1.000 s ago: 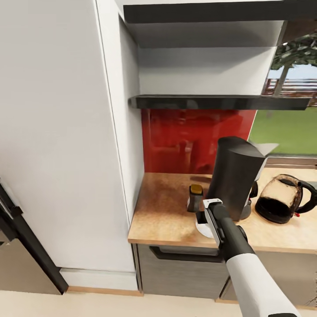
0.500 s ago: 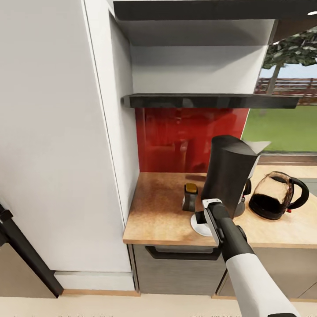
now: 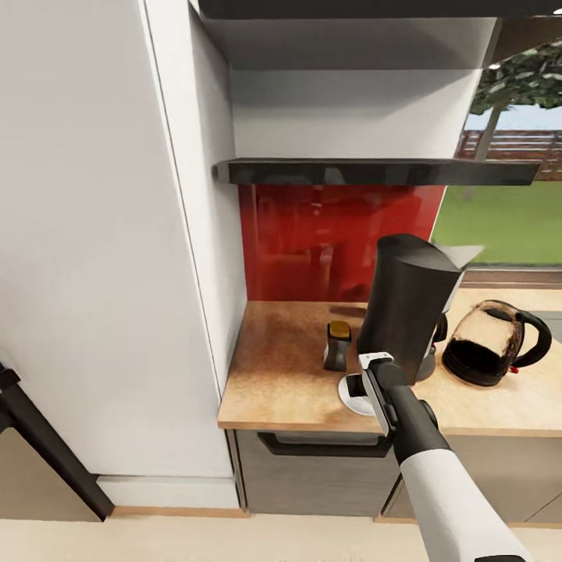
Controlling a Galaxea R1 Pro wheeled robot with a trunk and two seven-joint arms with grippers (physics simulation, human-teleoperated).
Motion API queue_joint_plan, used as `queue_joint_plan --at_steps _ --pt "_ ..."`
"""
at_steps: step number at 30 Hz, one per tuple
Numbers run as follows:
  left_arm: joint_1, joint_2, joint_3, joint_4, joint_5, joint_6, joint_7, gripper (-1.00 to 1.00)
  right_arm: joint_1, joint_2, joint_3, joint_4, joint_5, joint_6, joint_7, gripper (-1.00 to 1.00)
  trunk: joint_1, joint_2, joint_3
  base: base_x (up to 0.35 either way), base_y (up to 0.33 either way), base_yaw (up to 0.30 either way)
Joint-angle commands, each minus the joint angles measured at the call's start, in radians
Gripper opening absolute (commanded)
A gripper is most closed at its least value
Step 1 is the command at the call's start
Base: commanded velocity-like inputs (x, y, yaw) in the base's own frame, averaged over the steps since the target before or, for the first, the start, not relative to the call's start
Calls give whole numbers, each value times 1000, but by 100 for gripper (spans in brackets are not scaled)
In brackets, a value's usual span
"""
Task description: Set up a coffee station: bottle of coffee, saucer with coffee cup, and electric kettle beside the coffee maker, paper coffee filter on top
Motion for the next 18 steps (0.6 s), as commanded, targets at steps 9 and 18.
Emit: queue_joint_plan --at_steps 9,18 --pt "0 -2 -9 8 7 -3 5 100 -1 -3 0 10 4 5 0 -100 1 -2 -4 157 -37 0" --pt "0 0 -9 9 7 -3 5 100 -1 -3 0 34 3 5 0 -100 1 -2 -4 49 -19 0"
